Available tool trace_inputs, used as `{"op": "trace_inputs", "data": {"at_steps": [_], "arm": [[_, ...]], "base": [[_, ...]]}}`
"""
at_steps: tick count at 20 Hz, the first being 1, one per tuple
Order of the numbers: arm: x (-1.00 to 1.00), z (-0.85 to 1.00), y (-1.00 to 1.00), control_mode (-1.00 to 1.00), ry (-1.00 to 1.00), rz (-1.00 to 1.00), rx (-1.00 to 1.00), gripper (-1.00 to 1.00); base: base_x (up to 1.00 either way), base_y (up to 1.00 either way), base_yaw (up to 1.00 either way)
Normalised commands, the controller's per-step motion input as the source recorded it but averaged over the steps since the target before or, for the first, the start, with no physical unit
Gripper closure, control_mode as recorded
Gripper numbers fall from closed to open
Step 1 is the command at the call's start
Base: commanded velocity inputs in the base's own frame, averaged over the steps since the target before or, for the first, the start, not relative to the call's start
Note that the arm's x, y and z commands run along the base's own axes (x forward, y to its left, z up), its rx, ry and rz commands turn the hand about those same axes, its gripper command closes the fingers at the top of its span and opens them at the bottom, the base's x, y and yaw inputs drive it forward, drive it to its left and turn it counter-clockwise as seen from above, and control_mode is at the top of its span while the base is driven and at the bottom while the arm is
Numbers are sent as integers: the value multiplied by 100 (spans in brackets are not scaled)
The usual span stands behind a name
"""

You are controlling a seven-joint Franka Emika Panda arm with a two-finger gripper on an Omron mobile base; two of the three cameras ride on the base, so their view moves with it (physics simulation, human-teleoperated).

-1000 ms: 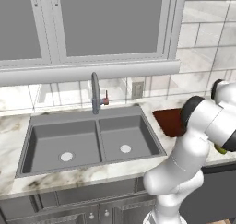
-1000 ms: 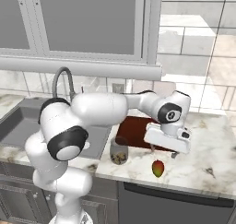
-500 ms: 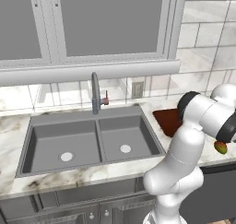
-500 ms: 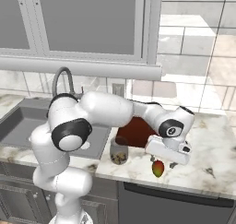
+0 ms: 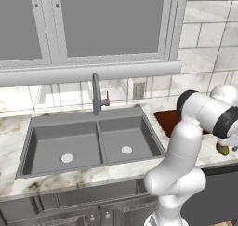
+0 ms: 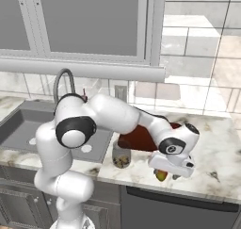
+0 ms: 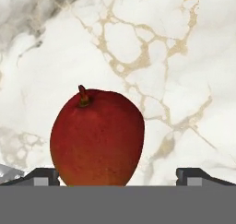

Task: Pick up all produce items and place them in the sink. Turn on the sink faucet to wash them. Then turn the sink off and put them in the tray.

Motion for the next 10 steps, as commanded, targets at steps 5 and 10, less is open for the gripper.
{"op": "trace_inputs", "data": {"at_steps": [5, 10], "arm": [[0, -27, 39, -100, -13, 0, 0, -100], [0, -14, 13, -100, -13, 0, 0, 100]], "base": [[0, 0, 0], [0, 0, 0]]}}
